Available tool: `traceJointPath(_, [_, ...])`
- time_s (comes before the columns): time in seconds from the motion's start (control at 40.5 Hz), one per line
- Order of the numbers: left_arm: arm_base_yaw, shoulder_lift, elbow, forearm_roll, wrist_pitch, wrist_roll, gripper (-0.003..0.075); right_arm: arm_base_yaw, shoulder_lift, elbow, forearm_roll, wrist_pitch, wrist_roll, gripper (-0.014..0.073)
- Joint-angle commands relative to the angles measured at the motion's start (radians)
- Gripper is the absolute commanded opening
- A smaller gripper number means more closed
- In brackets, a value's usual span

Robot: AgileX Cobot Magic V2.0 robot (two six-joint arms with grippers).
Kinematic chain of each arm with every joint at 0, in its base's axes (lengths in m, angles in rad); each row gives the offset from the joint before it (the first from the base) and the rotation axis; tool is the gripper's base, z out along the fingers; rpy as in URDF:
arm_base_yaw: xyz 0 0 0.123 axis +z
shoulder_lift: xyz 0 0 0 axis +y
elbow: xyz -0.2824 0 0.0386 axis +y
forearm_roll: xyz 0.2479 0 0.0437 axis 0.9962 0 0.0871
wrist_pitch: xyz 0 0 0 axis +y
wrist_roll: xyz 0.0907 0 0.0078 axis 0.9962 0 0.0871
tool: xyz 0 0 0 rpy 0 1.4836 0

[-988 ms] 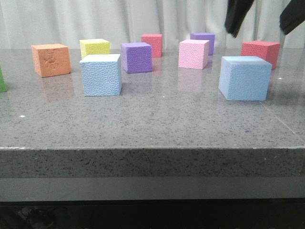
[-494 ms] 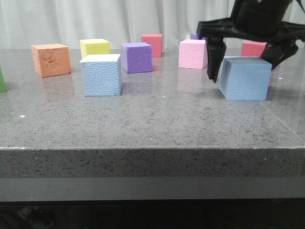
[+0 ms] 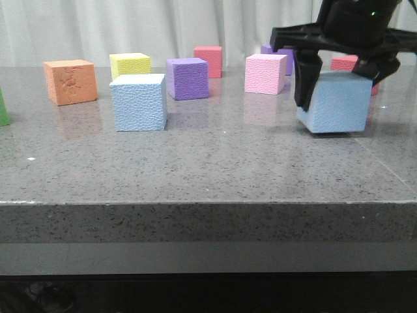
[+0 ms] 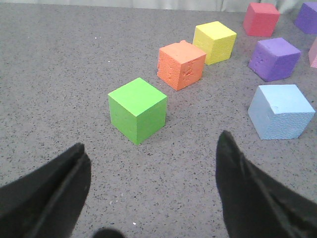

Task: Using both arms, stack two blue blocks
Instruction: 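Lower the right gripper onto the light-blue cube and close on it, then carry the light-blue cube with the right gripper toward the table centre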

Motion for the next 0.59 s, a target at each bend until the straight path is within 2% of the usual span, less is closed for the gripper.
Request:
traceJointPath(0.0, [0.000,0.011,-0.026,-0.010,-0.080,-0.009,0.0512,0.000,-0.067,-0.079,0.041,0.017,-0.255,0.0360])
traceJointPath(0.148, [0.000,0.011,-0.026,-0.010,-0.084,-0.009,0.0512,0.000,-0.063,-0.153,0.205,0.062,-0.636,0.0360])
traceJointPath(0.272, [0.000,0.011,-0.026,-0.010,-0.096,-0.009,0.0512,0.000,-0.061,-0.199,0.362,0.132,-1.007,0.0360])
traceJointPath(0.37, [0.000,0.011,-0.026,-0.010,-0.105,-0.009,0.0512,0.001,-0.049,-0.208,0.458,0.157,-1.233,0.0360])
traceJointPath(0.568, [0.000,0.011,-0.026,-0.008,-0.112,-0.009,0.0512,0.016,-0.005,-0.209,0.486,0.112,-1.477,0.0360])
